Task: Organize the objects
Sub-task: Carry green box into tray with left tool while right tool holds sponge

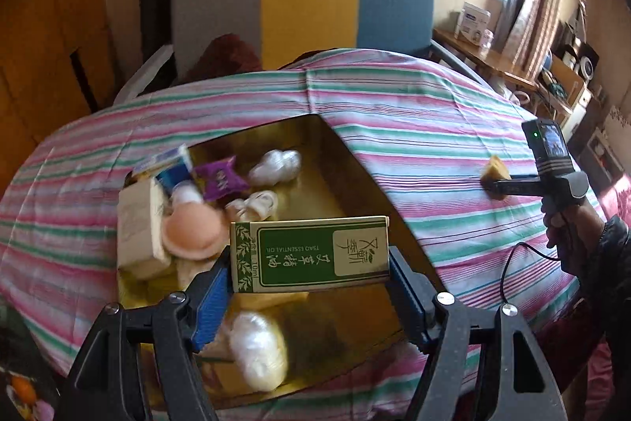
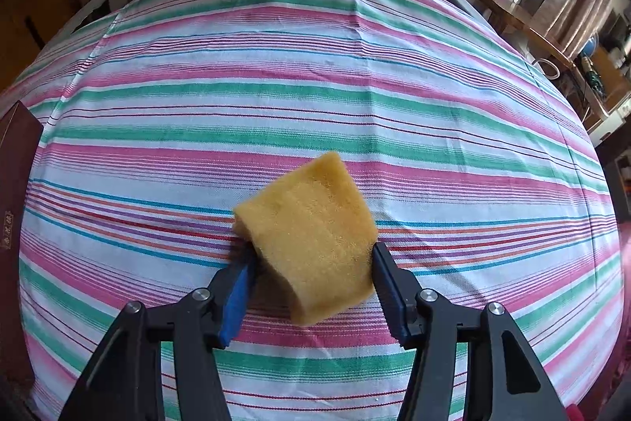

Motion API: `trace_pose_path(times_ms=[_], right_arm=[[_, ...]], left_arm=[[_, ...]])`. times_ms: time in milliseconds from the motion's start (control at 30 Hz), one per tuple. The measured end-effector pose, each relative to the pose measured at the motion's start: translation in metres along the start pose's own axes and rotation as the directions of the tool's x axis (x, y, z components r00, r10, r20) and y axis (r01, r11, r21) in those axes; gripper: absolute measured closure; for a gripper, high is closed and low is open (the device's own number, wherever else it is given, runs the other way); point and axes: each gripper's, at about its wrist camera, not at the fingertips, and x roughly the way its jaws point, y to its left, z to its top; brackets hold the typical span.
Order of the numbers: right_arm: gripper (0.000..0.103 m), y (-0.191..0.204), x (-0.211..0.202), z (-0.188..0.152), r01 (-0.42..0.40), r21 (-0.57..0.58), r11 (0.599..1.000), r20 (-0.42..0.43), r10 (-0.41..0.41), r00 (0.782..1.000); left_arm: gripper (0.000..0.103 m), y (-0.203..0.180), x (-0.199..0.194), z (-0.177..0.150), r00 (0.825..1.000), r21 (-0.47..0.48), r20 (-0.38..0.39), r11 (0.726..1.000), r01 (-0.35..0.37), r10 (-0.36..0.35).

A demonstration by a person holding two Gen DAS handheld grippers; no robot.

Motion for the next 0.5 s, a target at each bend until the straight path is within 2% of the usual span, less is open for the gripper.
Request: trace_pose_path(times_ms=[133, 267, 367, 500], right_arm=[[0.045, 0.0, 0.0, -0.001, 0.004, -0.003, 1.0, 0.001, -0.004, 1.0], [0.045, 0.003, 0.001, -0.001, 0.016, -0.016, 1.0, 0.003, -0.016, 1.0], [0.045, 0.004, 0.002, -0.001, 0.025, -0.024, 0.999, 0.005, -0.025, 1.0], [0.045, 0.006, 0.0, 0.0, 0.028, -0.024, 0.999, 0.005, -0.028, 1.0]], left_arm=[[0.03, 0.037, -0.016, -0.018, 1.0, -0.089, 0.027, 0.996, -0.012, 0.015], [0.03, 0.065, -0.023, -0.038, 0.999, -0.167, 0.034, 0.986, 0.013, -0.008], [0.03, 0.062, -0.013, -0.041, 0.999, -0.155, 0.0, 0.987, 0.045, -0.046], [0.03, 0.047, 0.003, -0.024, 0.993, -0.15, -0.017, 0.982, 0.117, -0.121]])
